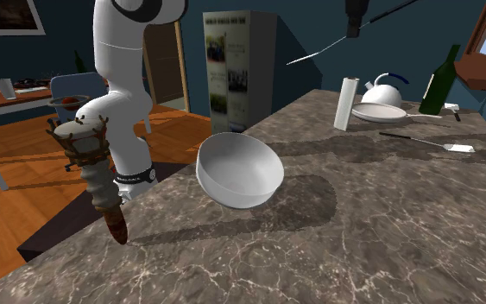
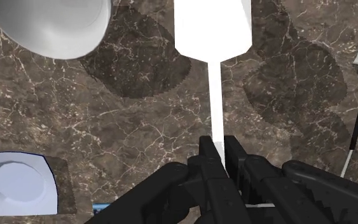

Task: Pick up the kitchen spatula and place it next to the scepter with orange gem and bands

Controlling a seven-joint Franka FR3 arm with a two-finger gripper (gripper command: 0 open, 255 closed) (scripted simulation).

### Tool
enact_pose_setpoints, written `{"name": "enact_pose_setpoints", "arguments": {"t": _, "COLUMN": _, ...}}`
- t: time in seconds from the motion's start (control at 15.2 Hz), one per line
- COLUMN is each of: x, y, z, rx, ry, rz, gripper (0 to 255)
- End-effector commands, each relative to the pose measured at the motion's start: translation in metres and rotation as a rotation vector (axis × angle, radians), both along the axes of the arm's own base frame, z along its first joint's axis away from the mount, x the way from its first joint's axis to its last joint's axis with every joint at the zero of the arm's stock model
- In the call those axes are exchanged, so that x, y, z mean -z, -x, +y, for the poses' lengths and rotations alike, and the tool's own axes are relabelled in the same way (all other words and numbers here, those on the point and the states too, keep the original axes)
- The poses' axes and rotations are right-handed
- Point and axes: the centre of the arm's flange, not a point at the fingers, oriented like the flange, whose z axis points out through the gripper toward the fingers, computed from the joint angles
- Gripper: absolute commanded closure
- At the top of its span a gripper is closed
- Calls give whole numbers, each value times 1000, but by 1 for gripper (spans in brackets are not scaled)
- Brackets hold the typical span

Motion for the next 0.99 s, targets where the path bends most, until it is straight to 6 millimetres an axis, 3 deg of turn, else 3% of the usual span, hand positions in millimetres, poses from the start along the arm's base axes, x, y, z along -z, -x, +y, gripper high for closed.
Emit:
{"name": "enact_pose_setpoints", "arguments": {"t": 0.0, "x": -3, "y": 10, "z": -9, "rx": 0, "ry": 0, "rz": 0, "gripper": 255}}
{"name": "enact_pose_setpoints", "arguments": {"t": 0.92, "x": -3, "y": 151, "z": -128, "rx": 0, "ry": 0, "rz": 0, "gripper": 255}}
